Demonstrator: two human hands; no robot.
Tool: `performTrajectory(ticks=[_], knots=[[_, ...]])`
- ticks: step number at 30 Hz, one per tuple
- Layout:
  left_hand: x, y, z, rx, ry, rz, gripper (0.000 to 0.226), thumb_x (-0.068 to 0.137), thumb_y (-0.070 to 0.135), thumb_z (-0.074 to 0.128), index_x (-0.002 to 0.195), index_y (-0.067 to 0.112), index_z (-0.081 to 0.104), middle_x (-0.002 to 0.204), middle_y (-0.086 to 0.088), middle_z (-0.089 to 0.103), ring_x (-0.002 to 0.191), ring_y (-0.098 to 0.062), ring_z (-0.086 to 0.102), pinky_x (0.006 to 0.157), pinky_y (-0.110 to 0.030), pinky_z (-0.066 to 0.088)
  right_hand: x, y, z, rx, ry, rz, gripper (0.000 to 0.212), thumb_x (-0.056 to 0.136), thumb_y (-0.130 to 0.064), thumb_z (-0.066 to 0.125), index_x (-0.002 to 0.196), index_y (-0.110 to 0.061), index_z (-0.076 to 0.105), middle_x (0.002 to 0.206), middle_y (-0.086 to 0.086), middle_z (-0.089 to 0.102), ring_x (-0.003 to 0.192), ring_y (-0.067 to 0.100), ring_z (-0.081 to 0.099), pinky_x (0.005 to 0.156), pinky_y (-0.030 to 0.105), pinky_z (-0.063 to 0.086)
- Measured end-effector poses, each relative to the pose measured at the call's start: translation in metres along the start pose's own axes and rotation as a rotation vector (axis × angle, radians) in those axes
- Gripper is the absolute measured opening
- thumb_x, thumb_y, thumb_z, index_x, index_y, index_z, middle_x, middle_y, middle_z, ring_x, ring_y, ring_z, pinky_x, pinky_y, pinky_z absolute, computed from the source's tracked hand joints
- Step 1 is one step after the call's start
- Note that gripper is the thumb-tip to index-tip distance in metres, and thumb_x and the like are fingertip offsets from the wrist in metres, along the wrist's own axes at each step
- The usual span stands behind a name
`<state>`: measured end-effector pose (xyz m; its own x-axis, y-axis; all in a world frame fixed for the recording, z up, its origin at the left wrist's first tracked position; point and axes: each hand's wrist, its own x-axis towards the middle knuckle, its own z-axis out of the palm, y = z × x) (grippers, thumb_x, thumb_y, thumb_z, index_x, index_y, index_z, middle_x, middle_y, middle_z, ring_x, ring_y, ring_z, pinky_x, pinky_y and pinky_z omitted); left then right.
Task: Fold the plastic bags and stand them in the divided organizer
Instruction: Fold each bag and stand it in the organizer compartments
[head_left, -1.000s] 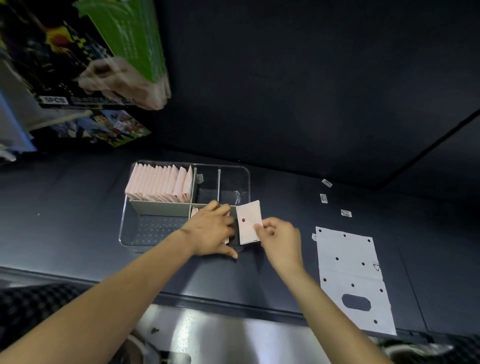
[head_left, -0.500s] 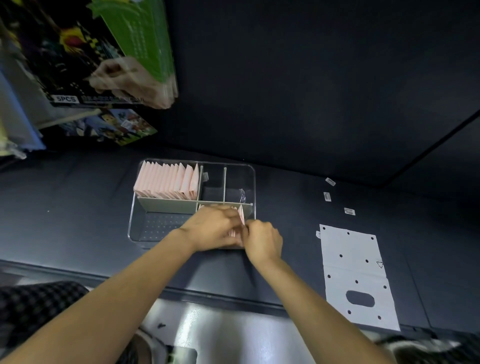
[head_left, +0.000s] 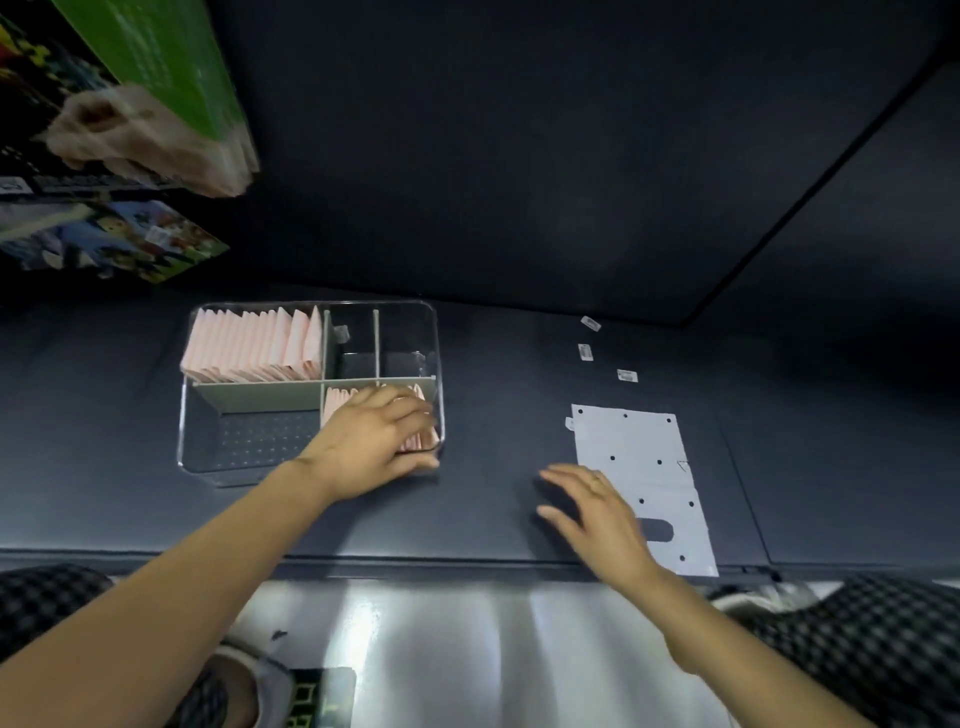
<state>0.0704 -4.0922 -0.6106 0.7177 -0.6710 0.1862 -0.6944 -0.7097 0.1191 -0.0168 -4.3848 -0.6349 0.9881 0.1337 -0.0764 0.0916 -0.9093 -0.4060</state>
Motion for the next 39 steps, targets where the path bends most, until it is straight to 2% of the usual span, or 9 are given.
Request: performTrajectory(ticks=[3, 12, 18, 23, 26, 30, 33, 36, 39], knots=[[0.011, 0.032, 0.007, -0.079, 0.09, 0.086, 0.046, 0.085, 0.055, 0.048, 0.094, 0.016, 0.072, 0.103, 0.001, 0.069, 0.096, -0.022, 0.064, 0.081, -0.032, 0.053, -0.033, 0.055, -0.008, -0.063, -0.119, 0.13, 0.051, 0.085, -0.044, 0.063, 0.131, -0.024, 0.053, 0.14, -0.008, 0.045, 0.128, 0.015, 0.041, 0.108, 0.028, 0.032], [0.004, 0.11, 0.072, -0.152, -0.518, 0.085, 0.065, 0.089, 0.062, 0.04, 0.144, 0.029, 0.031, 0.155, 0.006, 0.019, 0.14, -0.013, 0.018, 0.11, -0.032, 0.022, -0.069, 0.083, -0.002, -0.15, -0.129, -0.005, 0.055, 0.078, -0.038, 0.073, 0.128, -0.022, 0.059, 0.138, -0.005, 0.049, 0.126, 0.021, 0.046, 0.106, 0.028, 0.033], [0.009, 0.117, 0.076, -0.2, -0.483, 0.017, 0.058, 0.089, 0.061, 0.042, 0.14, 0.034, 0.035, 0.151, 0.012, 0.024, 0.137, -0.008, 0.021, 0.11, -0.027, 0.021, -0.076, 0.07, -0.007, -0.216, 0.077, -0.156, 0.048, 0.04, -0.02, 0.095, 0.084, -0.028, 0.077, 0.098, -0.007, 0.072, 0.083, 0.015, 0.069, 0.075, 0.024, 0.055], [0.019, 0.13, 0.073, -0.319, -0.432, -0.046, 0.068, 0.086, 0.055, 0.054, 0.145, 0.035, 0.026, 0.149, 0.016, 0.024, 0.136, -0.007, 0.023, 0.11, -0.024, 0.023, -0.063, 0.055, -0.019, -0.052, -0.033, -0.157, 0.009, 0.082, -0.02, 0.071, 0.09, -0.021, 0.075, 0.093, -0.008, 0.072, 0.09, 0.018, 0.062, 0.081, 0.02, 0.043], [0.026, 0.141, 0.073, -0.418, -0.339, -0.094, 0.073, 0.081, 0.049, 0.066, 0.143, 0.032, 0.031, 0.144, 0.017, 0.031, 0.129, -0.007, 0.03, 0.104, -0.016, 0.025, -0.048, 0.043, -0.026, 0.008, -0.222, -0.084, 0.025, 0.098, -0.028, 0.045, 0.091, -0.018, 0.067, 0.091, -0.002, 0.068, 0.091, 0.02, 0.051, 0.079, 0.028, 0.038], [0.034, 0.15, 0.075, -0.572, -0.267, -0.261, 0.052, 0.076, 0.036, 0.075, 0.124, 0.026, 0.056, 0.122, 0.015, 0.053, 0.109, -0.011, 0.041, 0.088, -0.01, 0.028, -0.028, 0.028, -0.042, 0.179, -0.355, -0.021, 0.042, 0.094, -0.023, 0.05, 0.057, -0.021, 0.031, 0.056, -0.002, 0.034, 0.064, 0.018, 0.034, 0.058, 0.033, 0.027], [0.037, 0.149, 0.079, -0.625, -0.267, -0.352, 0.04, 0.076, 0.033, 0.076, 0.111, 0.018, 0.065, 0.107, 0.008, 0.06, 0.097, -0.012, 0.041, 0.079, -0.014, 0.029, -0.008, 0.026, -0.051, 0.206, -0.43, 0.011, 0.028, 0.092, -0.022, 0.055, 0.066, -0.02, 0.045, 0.061, -0.005, 0.038, 0.069, 0.017, 0.038, 0.062, 0.032, 0.029], [0.034, 0.147, 0.084, -0.729, -0.253, -0.489, 0.042, 0.076, 0.031, 0.077, 0.114, 0.02, 0.061, 0.096, 0.009, 0.059, 0.096, -0.014, 0.044, 0.077, -0.018, 0.033, 0.018, 0.028, -0.056, 0.17, -0.414, 0.064, 0.015, 0.091, -0.025, 0.059, 0.104, -0.018, 0.056, 0.083, -0.009, 0.052, 0.087, 0.018, 0.045, 0.071, 0.027, 0.033], [0.031, 0.145, 0.087, -0.847, -0.212, -0.6, 0.05, 0.077, 0.025, 0.077, 0.121, 0.023, 0.054, 0.086, 0.01, 0.06, 0.092, -0.014, 0.048, 0.076, -0.018, 0.035, 0.044, 0.032, -0.056, 0.162, -0.428, 0.095, 0.01, 0.09, -0.024, 0.06, 0.086, -0.022, 0.052, 0.075, -0.011, 0.049, 0.082, 0.018, 0.045, 0.064, 0.026, 0.034]])
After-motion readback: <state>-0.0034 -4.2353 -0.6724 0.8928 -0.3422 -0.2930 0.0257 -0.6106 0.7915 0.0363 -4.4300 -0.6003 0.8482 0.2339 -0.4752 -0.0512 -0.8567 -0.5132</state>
